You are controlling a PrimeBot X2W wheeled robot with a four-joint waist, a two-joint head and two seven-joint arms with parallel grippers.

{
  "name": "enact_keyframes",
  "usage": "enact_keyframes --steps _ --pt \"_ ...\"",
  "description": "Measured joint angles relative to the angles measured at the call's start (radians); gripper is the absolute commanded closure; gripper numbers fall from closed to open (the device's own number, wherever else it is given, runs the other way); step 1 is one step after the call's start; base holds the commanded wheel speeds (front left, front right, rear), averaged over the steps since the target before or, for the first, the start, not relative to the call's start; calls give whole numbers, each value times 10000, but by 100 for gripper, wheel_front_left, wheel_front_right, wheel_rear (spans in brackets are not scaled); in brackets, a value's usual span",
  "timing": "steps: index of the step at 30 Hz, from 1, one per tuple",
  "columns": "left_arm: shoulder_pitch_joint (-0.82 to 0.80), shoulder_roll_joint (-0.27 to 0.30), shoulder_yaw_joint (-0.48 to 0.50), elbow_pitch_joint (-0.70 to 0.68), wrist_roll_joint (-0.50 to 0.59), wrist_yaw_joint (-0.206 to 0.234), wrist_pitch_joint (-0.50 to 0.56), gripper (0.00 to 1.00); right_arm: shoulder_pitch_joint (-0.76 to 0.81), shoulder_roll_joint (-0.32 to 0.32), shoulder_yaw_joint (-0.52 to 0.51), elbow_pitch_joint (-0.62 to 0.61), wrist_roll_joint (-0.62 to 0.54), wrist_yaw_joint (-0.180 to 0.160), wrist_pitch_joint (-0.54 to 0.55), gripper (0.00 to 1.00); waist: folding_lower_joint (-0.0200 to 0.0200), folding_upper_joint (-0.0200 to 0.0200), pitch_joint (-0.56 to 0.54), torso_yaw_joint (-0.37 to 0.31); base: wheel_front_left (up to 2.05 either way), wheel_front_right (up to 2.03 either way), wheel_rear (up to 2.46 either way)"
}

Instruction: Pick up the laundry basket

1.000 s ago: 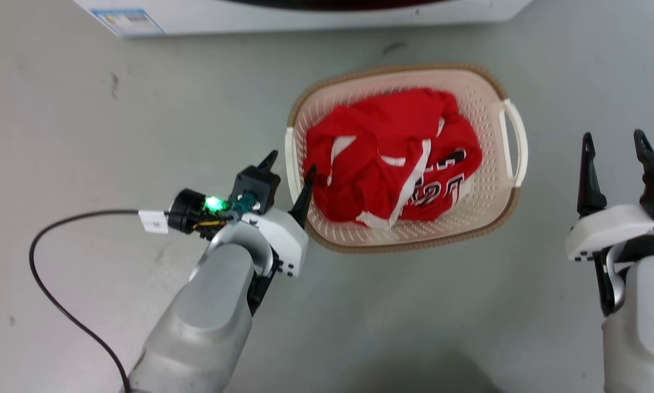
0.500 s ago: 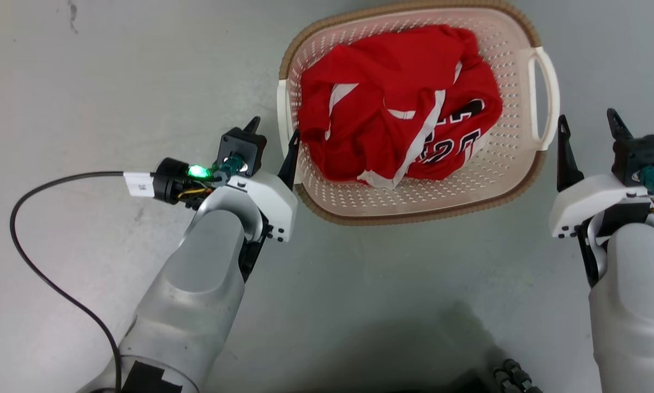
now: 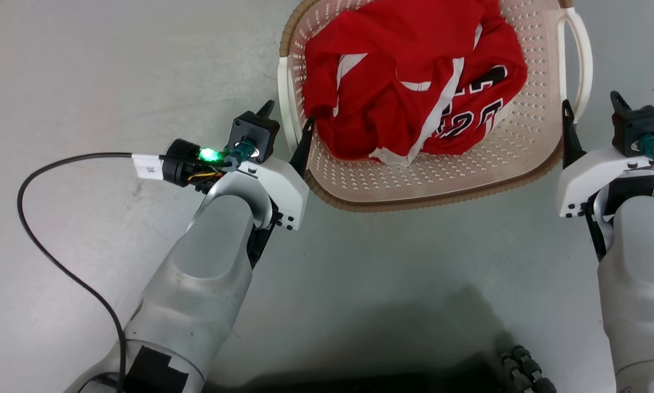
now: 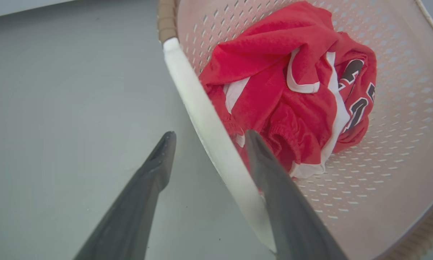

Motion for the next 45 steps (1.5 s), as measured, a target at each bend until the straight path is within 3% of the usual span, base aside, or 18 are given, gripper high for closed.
enact_keyframes --steps 18,19,20,21,22,34,45 --pt "-366 -4 -849 -50 -523 107 4 0 -973 -150 -33 1296 -706 2 0 0 0 0 573 171 0 0 0" --pt "-381 0 -872 -104 -558 102 4 0 -986 -150 -25 1308 -761 2 0 32 0 0 592 182 0 0 0" --pt "-400 -8 -905 -123 -575 102 4 35 -990 -151 -4 1312 -813 0 0 90 0 0 605 194 0 0 0" --pt "-410 -12 -941 -134 -591 102 4 91 -1012 -153 6 1375 -851 2 0 100 0 0 610 202 0 0 0" --pt "-417 -12 -972 -136 -604 102 4 100 -1022 -151 2 1430 -855 0 0 100 0 0 606 206 0 0 0" --pt "-400 -13 -1229 -127 -957 192 58 100 -980 -56 -111 1685 -986 23 -15 100 0 0 234 254 0 0 0" --pt "-30 -15 -1296 291 -1235 192 71 100 -746 79 -150 2199 -1304 23 -17 100 0 0 -893 265 0 0 0"
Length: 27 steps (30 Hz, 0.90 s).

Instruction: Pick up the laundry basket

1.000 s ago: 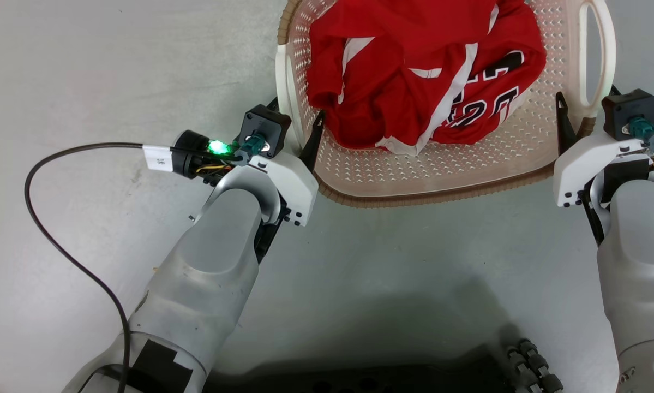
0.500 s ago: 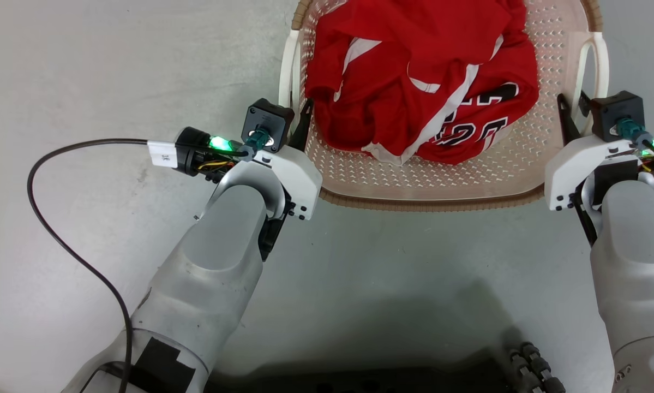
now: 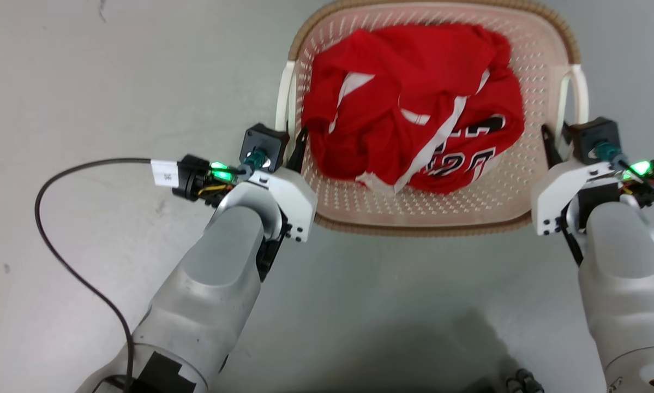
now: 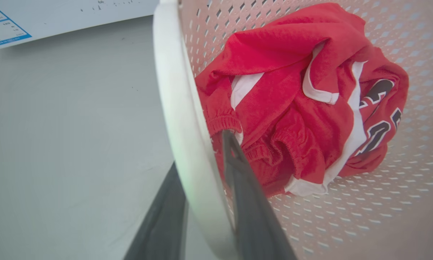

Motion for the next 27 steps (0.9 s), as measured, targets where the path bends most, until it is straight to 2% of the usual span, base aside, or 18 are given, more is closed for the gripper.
enact_keyframes --steps 15,27 --pt "1029 -25 61 1020 -617 -161 0 100 858 290 230 976 -322 -12 2 100 -1 0 -2611 107 0 0 0" --pt "1928 -46 -648 2228 -1344 -393 265 100 1589 418 715 2094 -669 -13 197 100 -2 0 -4951 268 0 0 0"
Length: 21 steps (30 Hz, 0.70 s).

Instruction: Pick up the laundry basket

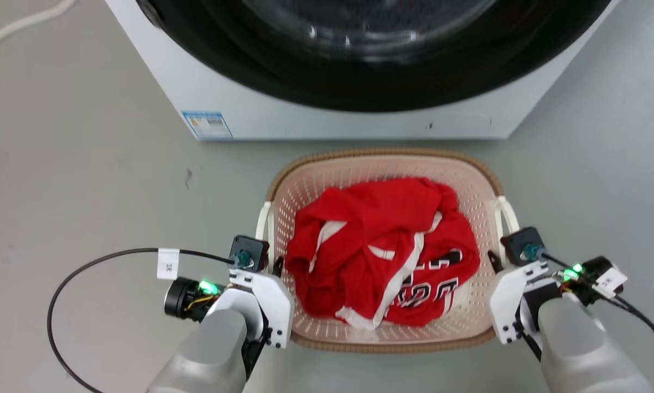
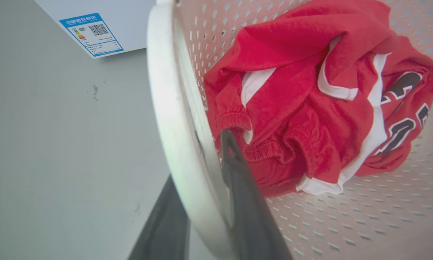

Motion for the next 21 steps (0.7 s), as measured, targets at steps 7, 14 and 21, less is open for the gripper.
enact_keyframes --steps 7,14,21 --pt "348 4 -385 276 -244 -58 385 100 490 0 807 251 775 -6 303 100 -1 0 -1233 208 0 0 0" --pt "974 4 -663 453 -412 -136 817 100 1394 0 2219 276 2272 -10 1026 100 -2 0 -2383 416 0 0 0" --pt "1284 23 -838 556 -500 -163 1252 100 1776 -8 3526 272 3774 -12 1724 100 -1 0 -3271 577 0 0 0"
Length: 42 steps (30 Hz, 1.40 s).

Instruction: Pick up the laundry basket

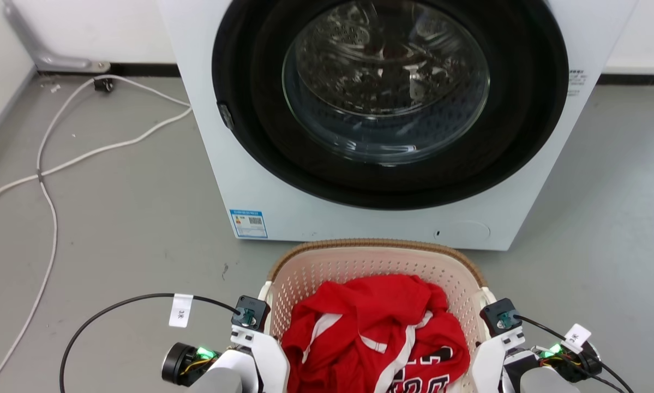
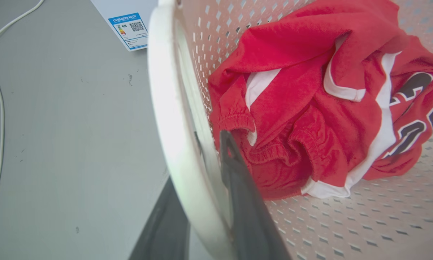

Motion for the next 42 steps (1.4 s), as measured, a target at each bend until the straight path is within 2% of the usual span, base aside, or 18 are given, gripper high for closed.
enact_keyframes --steps 11,21,30,42 --pt "221 115 -180 58 -104 -88 644 100 166 -13 1638 -10 1791 -17 1139 100 1 0 -529 61 0 0 0" --pt "309 163 -267 77 -257 -161 878 100 218 -46 2648 -84 3009 -21 1795 100 2 0 -723 -21 0 0 0" --pt "309 174 -316 81 -351 -159 888 100 187 -69 3014 -79 3398 -23 1818 100 2 0 -695 -119 0 0 0" --pt "313 174 -380 79 -468 -148 922 100 111 -69 2964 -15 3344 -21 1657 100 2 0 -640 -69 0 0 0"
